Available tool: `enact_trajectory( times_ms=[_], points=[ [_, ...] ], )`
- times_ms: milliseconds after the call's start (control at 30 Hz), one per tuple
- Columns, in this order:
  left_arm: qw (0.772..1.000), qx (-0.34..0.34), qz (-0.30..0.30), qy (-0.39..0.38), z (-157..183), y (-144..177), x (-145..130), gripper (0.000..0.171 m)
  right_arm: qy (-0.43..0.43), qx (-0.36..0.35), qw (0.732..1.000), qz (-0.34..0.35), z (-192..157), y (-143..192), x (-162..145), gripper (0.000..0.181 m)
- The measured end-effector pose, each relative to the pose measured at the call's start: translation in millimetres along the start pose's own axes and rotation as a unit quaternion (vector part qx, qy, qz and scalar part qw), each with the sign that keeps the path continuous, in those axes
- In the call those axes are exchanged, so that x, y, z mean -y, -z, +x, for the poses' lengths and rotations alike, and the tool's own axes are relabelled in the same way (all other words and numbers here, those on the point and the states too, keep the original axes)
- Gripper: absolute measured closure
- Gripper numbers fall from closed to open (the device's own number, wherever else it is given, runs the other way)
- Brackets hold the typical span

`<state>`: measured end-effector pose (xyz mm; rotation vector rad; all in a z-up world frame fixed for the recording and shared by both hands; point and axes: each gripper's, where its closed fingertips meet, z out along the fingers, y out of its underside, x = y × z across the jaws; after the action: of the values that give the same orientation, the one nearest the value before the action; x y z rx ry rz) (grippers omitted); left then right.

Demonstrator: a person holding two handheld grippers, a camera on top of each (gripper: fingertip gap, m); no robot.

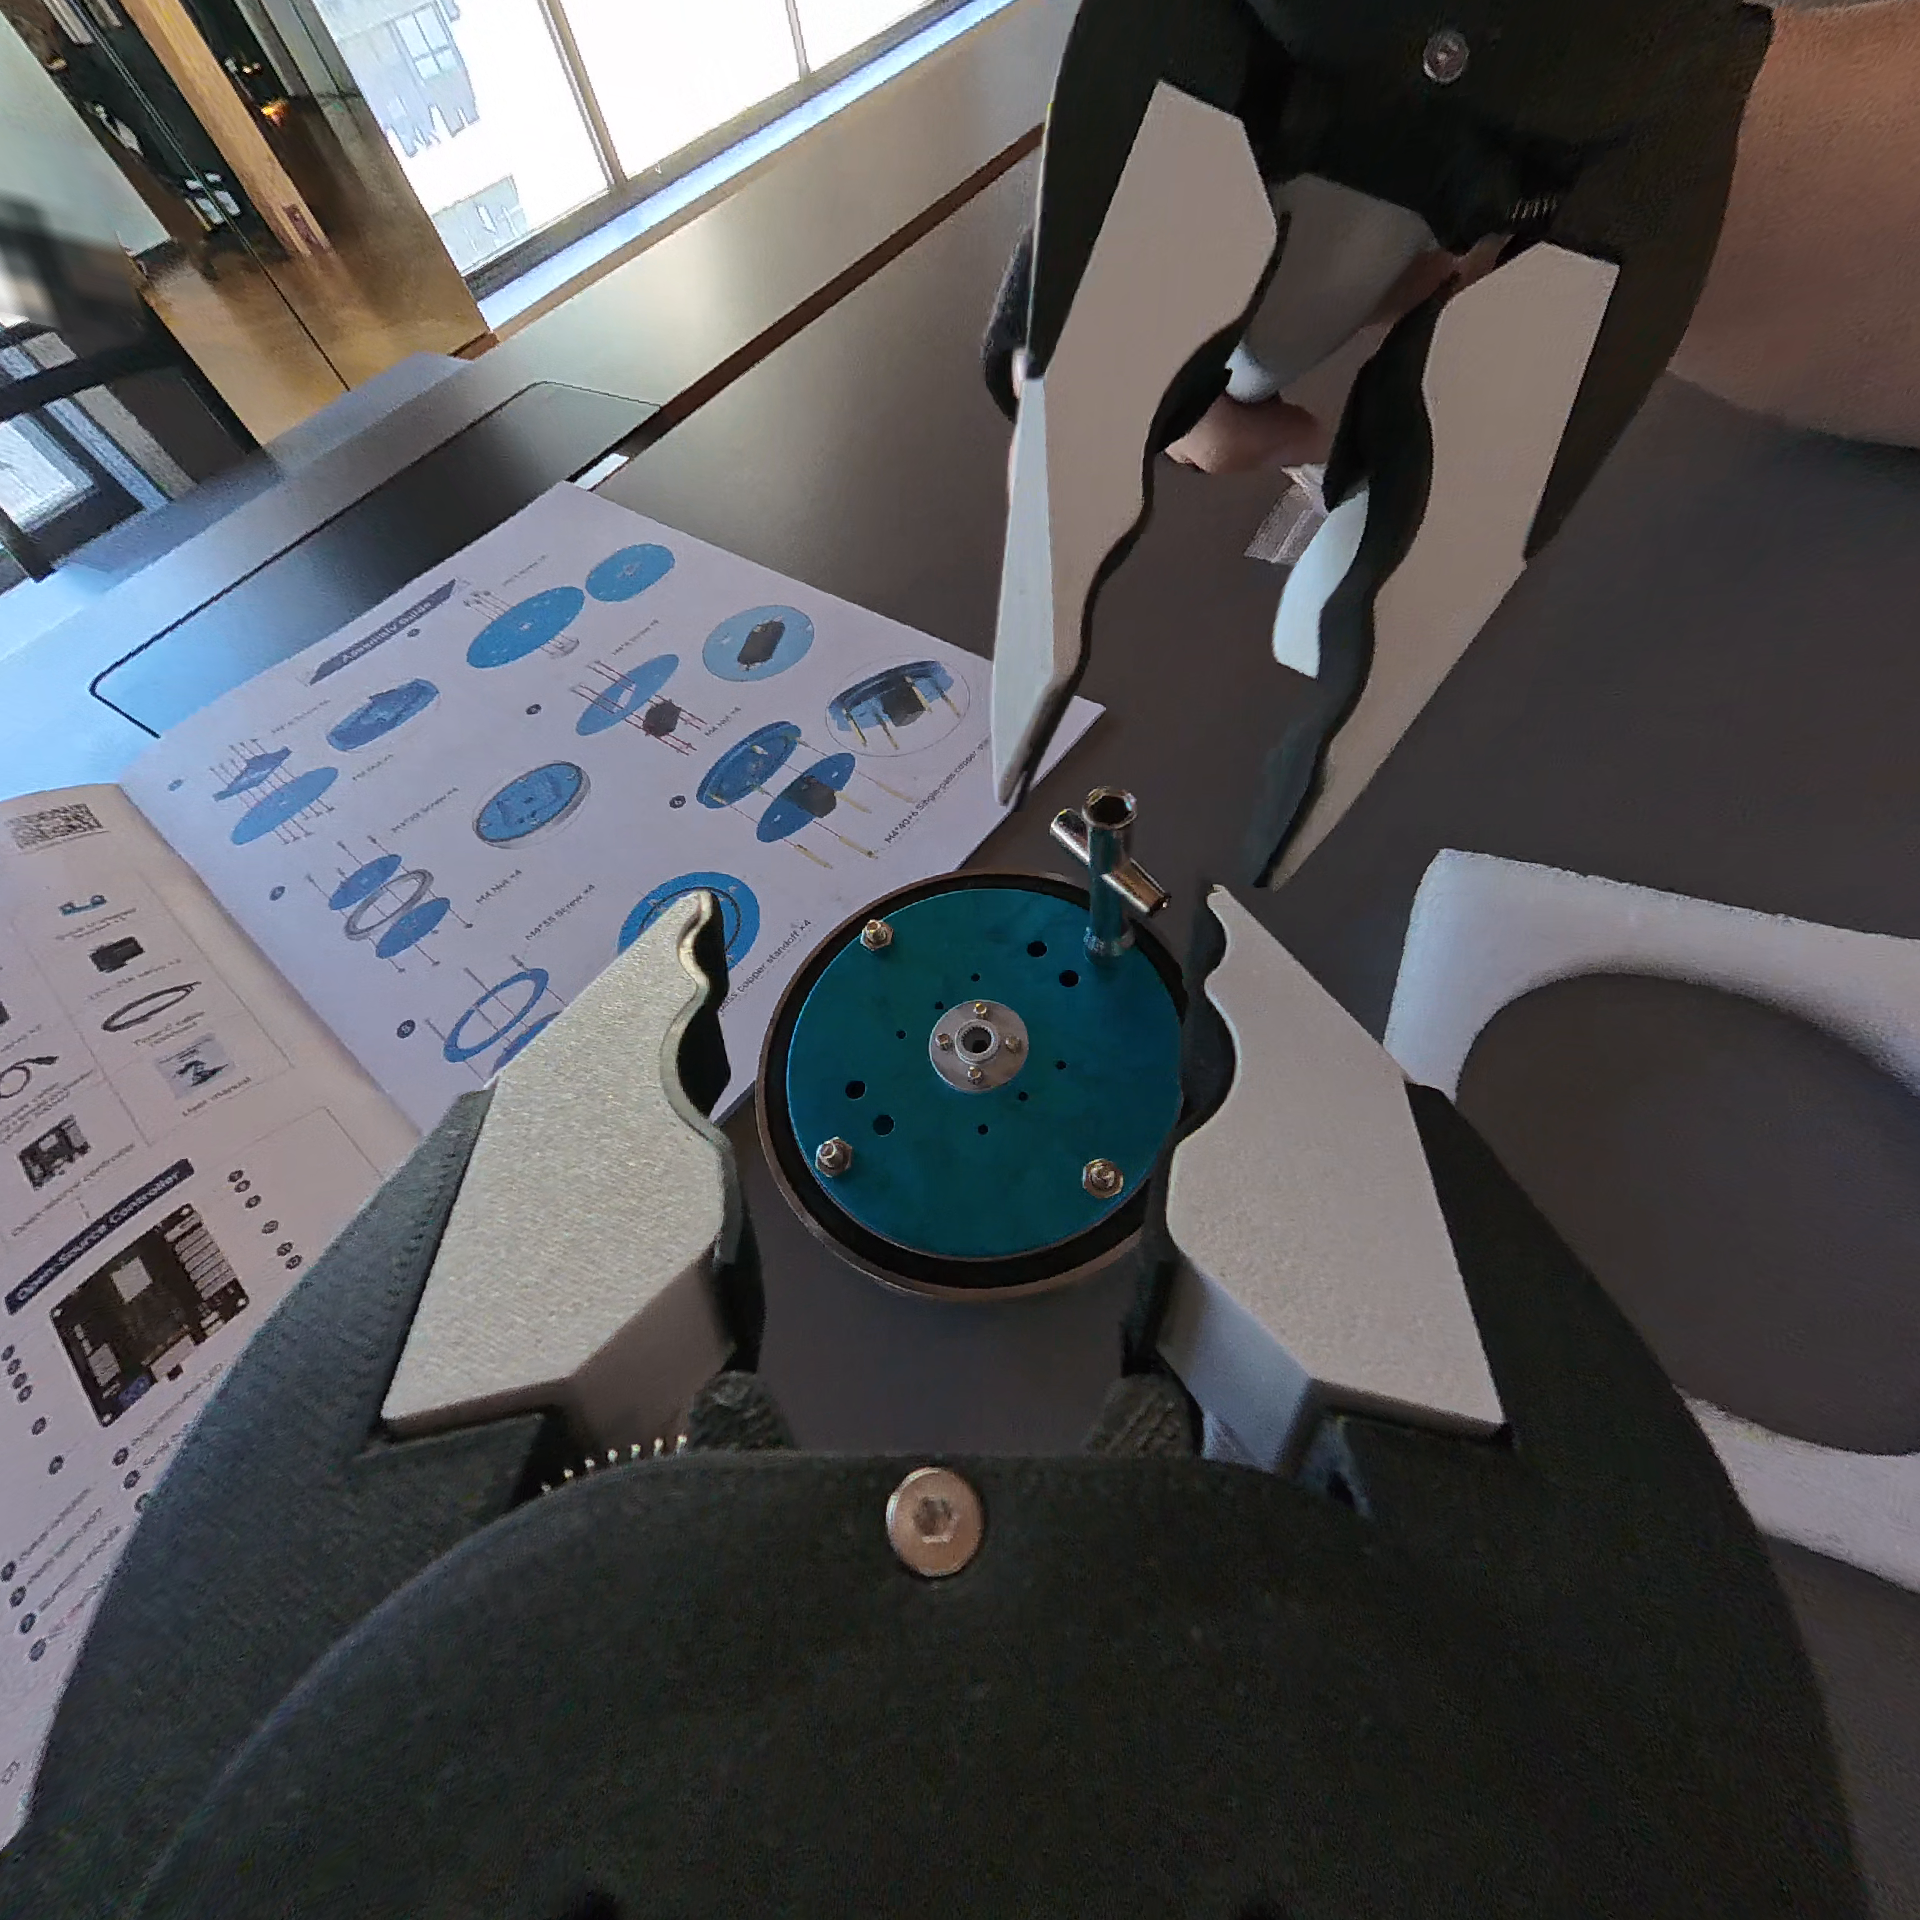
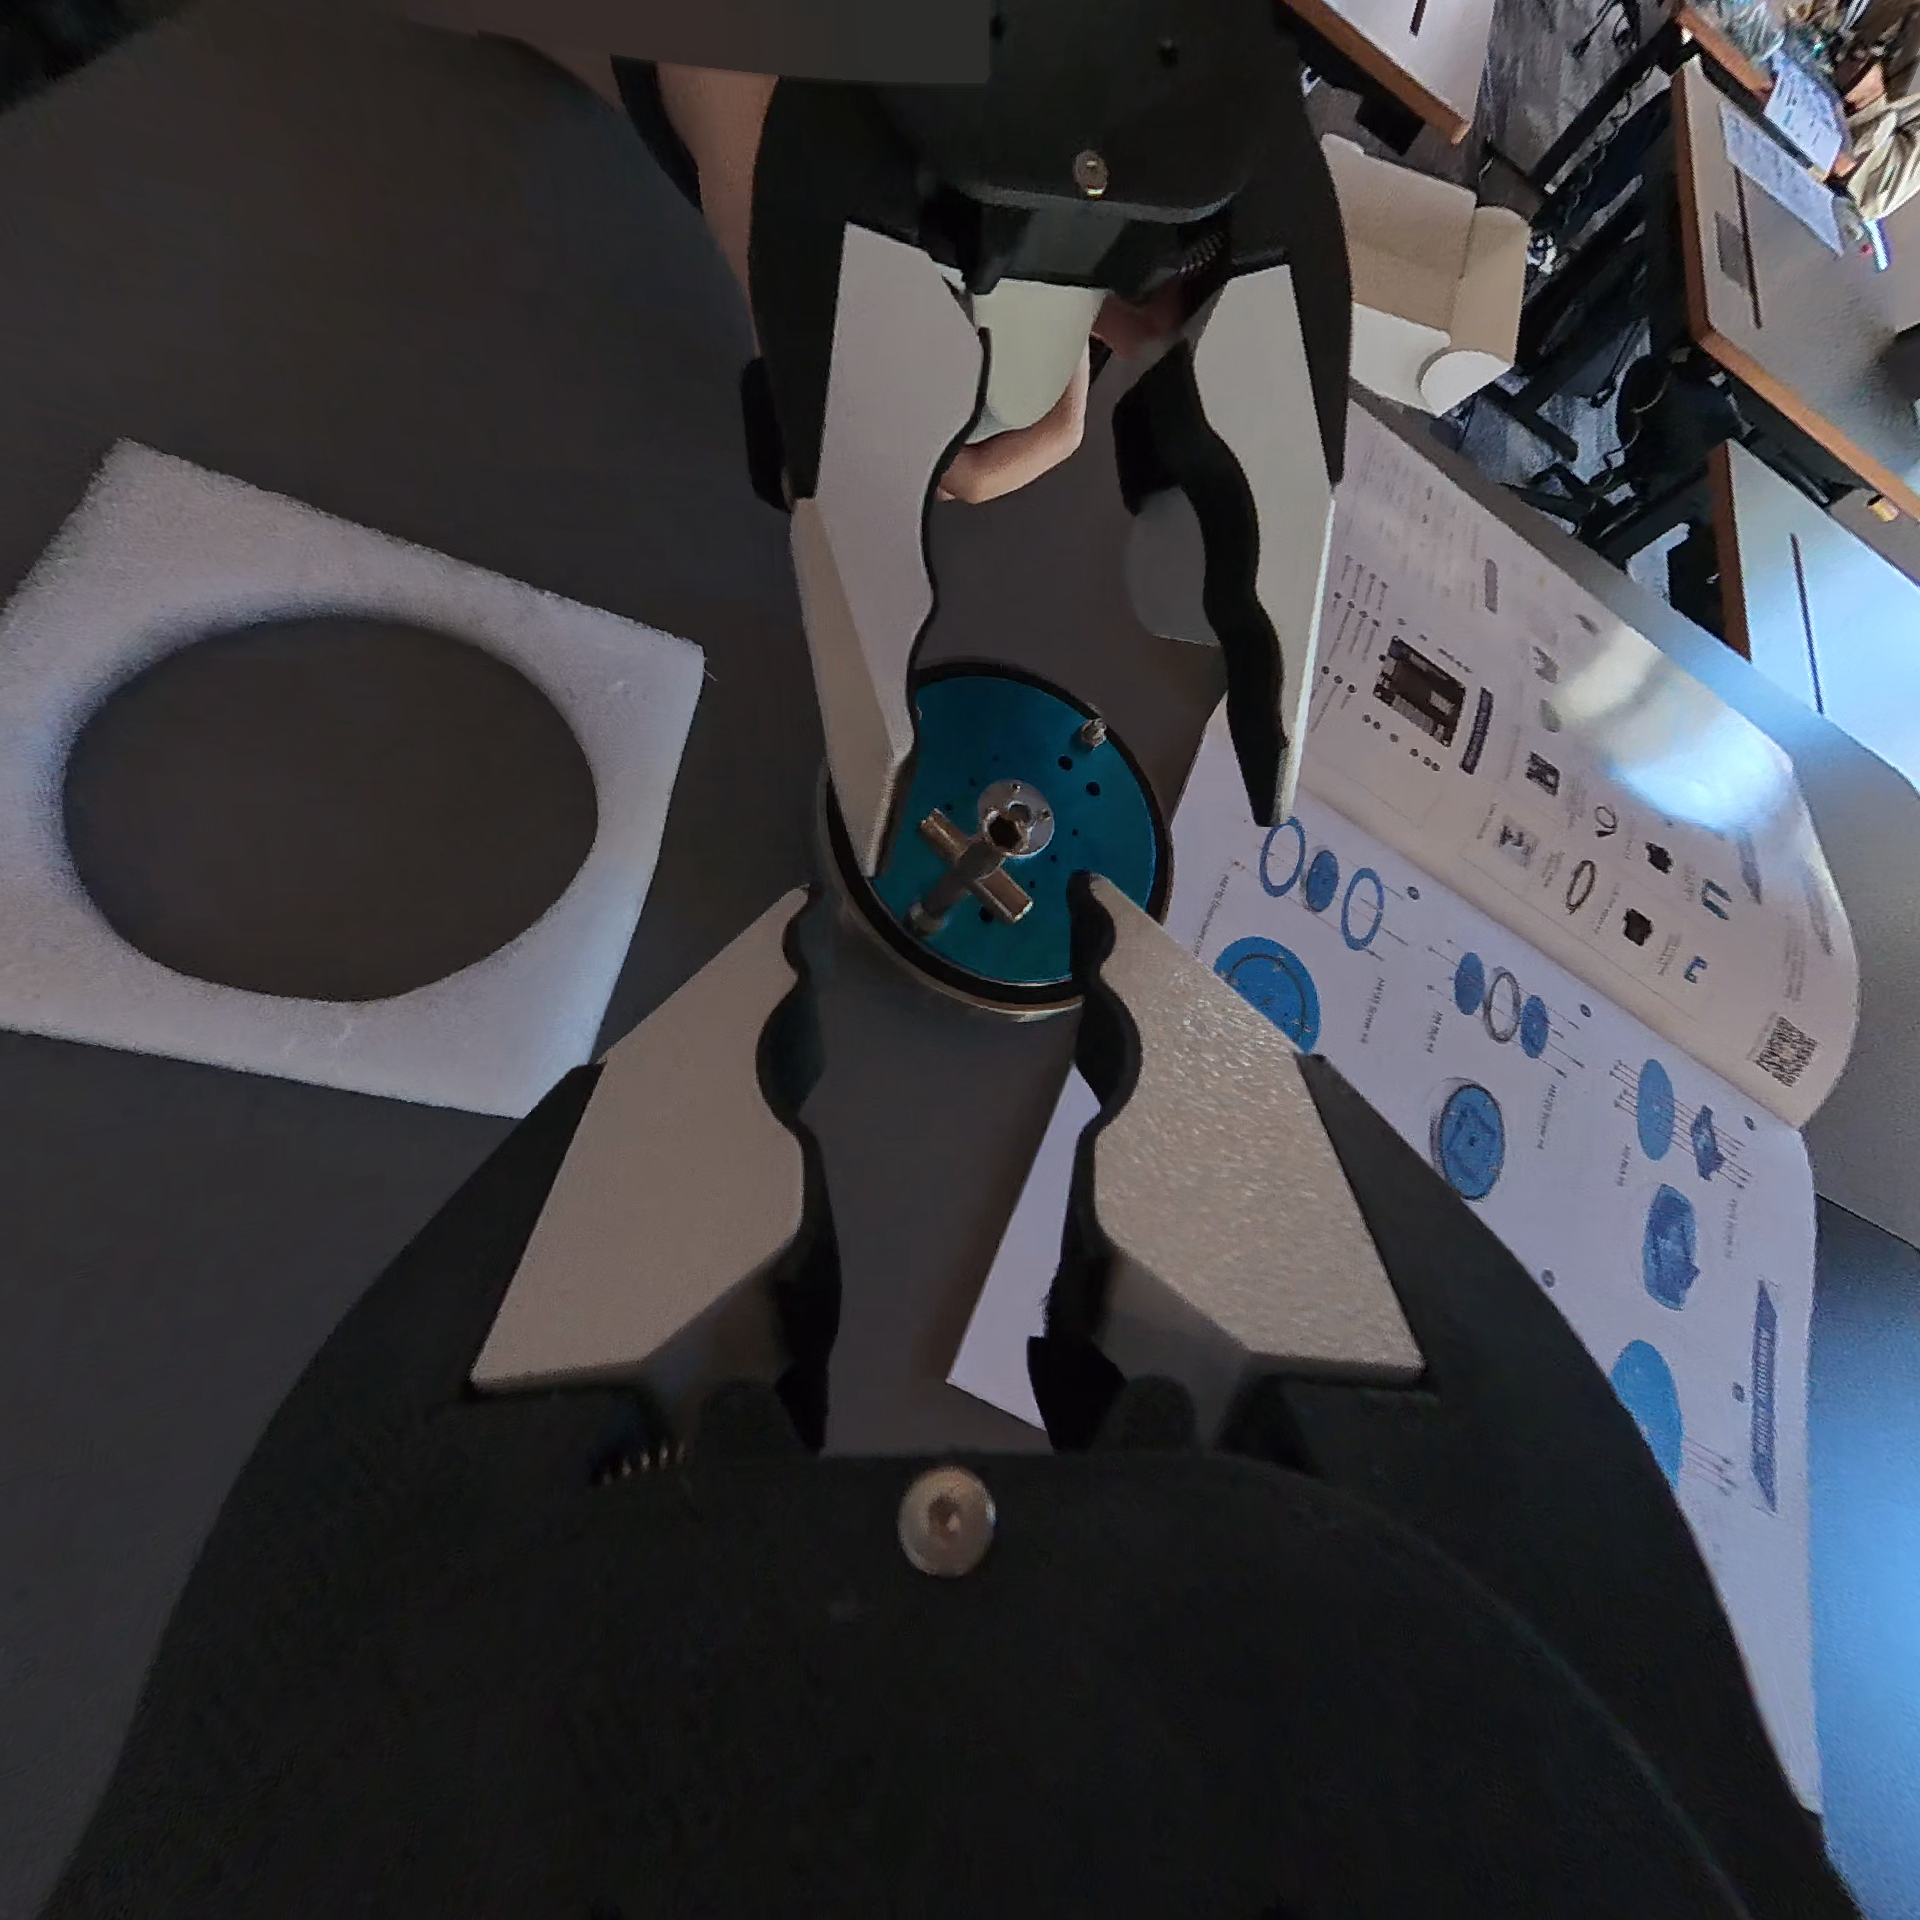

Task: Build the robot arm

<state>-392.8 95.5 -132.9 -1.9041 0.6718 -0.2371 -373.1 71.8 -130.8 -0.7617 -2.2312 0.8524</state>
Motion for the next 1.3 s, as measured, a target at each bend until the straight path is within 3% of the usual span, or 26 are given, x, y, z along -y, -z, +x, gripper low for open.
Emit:
enact_trajectory(
  times_ms=[1033,1200,1300],
  points=[
    [0.998,0.004,-0.016,0.06,-27,1,-12,0.089,-0.05,0.015,0.998,-0.046,-14,11,-4,0.155],
    [0.997,-0.017,0.02,0.071,-25,15,0,0.083,-0.048,-0.033,0.998,0.028,8,24,13,0.148],
    [0.998,-0.044,0.024,0.036,-7,15,5,0.08,-0.01,-0.019,0.998,0.059,6,24,24,0.151]
  ],
)
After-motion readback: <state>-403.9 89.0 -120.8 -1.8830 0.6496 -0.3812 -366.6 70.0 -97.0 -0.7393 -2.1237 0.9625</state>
